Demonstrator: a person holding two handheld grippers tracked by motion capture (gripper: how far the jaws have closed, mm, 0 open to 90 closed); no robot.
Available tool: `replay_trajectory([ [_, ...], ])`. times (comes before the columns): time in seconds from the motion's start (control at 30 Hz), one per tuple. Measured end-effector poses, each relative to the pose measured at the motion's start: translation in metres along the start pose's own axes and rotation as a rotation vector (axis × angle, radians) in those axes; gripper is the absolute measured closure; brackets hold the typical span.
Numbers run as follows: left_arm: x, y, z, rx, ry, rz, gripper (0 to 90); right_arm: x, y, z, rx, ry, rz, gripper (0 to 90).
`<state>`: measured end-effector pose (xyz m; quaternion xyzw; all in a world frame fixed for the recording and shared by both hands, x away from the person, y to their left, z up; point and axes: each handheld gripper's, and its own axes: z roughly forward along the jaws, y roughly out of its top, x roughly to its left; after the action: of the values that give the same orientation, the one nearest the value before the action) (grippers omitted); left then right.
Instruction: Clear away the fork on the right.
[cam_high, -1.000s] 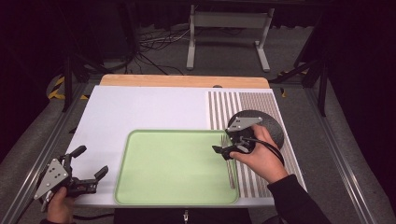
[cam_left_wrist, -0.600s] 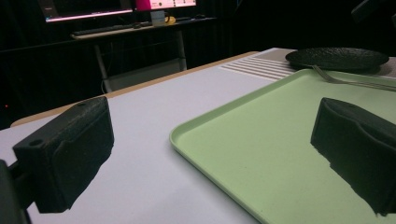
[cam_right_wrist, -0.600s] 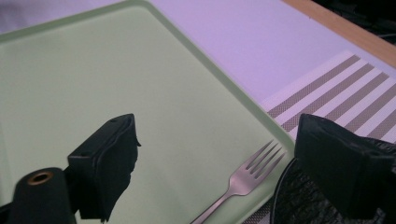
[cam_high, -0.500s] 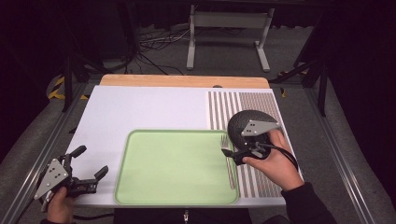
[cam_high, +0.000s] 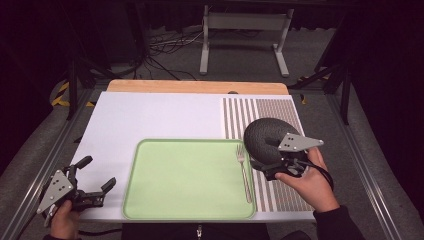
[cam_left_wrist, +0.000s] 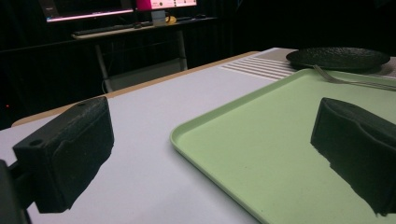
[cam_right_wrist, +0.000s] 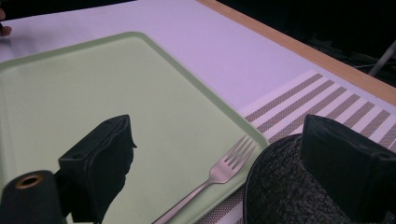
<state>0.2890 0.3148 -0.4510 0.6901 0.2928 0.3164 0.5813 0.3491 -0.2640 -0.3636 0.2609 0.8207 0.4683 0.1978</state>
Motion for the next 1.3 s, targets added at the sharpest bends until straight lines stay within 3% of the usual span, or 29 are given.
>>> replay_trajectory([
  [0.4,0.0,0.0,0.0,0.003,0.001,0.0,0.0,-0.008,-0.03,-0.022,-0.114,-0.025,0.007,9.7],
  [0.67,0.0,0.0,0.0,-0.001,0.001,-0.002,0.0,-0.014,-0.055,-0.034,-0.188,-0.05,0.046,9.1],
  [1.03,0.0,0.0,-0.001,-0.009,-0.004,0.002,0.0,-0.02,-0.094,-0.034,-0.228,-0.063,0.09,9.1],
  [1.3,-0.001,0.001,-0.002,-0.021,-0.012,0.002,0.0,-0.022,-0.113,-0.029,-0.204,-0.056,0.14,9.3],
])
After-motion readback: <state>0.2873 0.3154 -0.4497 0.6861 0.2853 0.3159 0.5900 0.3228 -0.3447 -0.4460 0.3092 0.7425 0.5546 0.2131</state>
